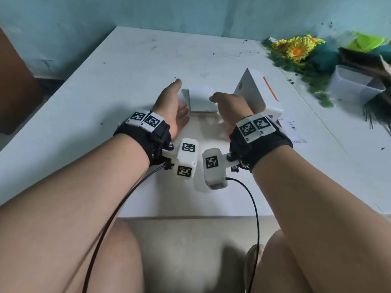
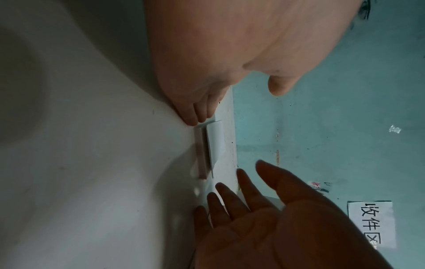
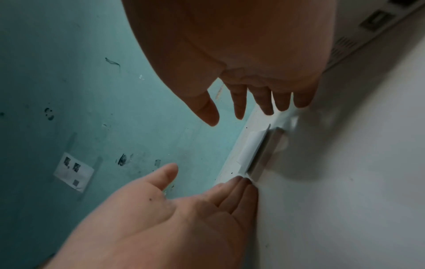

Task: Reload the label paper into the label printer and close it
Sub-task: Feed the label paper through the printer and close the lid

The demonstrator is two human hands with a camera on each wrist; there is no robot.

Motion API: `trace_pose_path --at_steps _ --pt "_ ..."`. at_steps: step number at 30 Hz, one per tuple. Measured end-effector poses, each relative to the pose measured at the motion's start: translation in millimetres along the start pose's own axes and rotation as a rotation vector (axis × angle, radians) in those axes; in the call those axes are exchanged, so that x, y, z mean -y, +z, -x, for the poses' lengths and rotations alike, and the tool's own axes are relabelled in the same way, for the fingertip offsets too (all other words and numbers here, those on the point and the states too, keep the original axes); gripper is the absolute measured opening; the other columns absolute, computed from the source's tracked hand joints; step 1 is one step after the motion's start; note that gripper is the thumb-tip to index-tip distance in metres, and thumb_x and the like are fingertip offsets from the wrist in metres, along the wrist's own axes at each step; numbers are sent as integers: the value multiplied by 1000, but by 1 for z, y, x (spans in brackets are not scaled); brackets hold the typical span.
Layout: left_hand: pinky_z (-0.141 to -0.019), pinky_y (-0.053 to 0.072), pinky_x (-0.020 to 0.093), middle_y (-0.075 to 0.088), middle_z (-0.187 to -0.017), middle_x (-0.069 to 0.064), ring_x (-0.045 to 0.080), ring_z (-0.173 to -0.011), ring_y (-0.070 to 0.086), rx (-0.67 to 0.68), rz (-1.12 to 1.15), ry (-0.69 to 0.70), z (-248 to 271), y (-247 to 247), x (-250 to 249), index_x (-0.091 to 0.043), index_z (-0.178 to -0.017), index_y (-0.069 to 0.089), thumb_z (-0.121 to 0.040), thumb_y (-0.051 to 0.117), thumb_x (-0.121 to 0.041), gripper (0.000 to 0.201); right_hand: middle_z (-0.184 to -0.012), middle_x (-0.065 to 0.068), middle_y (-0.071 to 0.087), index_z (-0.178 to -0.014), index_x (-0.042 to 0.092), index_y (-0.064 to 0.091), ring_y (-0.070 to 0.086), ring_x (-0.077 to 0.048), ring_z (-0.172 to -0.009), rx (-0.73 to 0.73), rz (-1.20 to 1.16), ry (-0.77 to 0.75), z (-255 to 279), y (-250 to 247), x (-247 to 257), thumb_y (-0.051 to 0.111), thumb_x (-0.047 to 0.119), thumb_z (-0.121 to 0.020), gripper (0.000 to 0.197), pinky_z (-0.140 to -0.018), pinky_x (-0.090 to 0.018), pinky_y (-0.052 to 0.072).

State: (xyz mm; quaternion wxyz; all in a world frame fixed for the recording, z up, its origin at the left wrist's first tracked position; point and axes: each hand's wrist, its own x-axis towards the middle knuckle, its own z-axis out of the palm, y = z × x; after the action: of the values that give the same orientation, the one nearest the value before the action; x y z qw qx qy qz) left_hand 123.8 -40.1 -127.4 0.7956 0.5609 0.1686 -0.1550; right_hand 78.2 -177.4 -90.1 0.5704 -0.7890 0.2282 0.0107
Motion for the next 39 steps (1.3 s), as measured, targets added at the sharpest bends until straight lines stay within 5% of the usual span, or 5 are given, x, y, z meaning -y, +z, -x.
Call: trace_pose_path --at_steps 10,19,25,29,39 --pt "-83 46 35 50 -93 11 28 -84 49 37 -68 -32 -5 3 -7 -5 -124 59 -101 59 -49 50 -77 -3 56 -89 12 62 55 -23 -74 -2 33 56 -12 21 3 68 27 -99 20 -76 -33 44" --pt "-60 32 27 66 -98 13 15 -48 49 21 -37 47 13 7 -9 -11 -96 62 -102 57 -27 18 -79 -1 54 -79 16 55 50 -15 -69 17 76 22 -2 14 4 65 27 -103 28 -80 -32 43" --pt "-78 56 30 72 -103 8 27 -94 66 34 -108 34 13 10 -4 -10 -116 71 -104 55 -28 27 -77 -1 56 -75 16 54 52 -15 -67 -19 11 19 0 8 0 67 21 -102 31 -81 -33 44" --pt "-68 59 28 65 -110 12 27 -95 70 66 -85 14 16 12 -3 -9 -112 68 -107 51 -26 25 -66 0 44 -73 14 55 41 -18 -58 -47 -54 5 2 7 -2 67 18 -99 28 -60 -30 35" --pt "-82 54 37 73 -125 8 24 -91 74 53 -131 25 10 17 4 -11 -126 68 -102 55 -32 34 -100 -5 56 -85 17 60 50 -18 -79 -25 -119 39 -1 3 -3 67 25 -99 18 -81 -39 44"
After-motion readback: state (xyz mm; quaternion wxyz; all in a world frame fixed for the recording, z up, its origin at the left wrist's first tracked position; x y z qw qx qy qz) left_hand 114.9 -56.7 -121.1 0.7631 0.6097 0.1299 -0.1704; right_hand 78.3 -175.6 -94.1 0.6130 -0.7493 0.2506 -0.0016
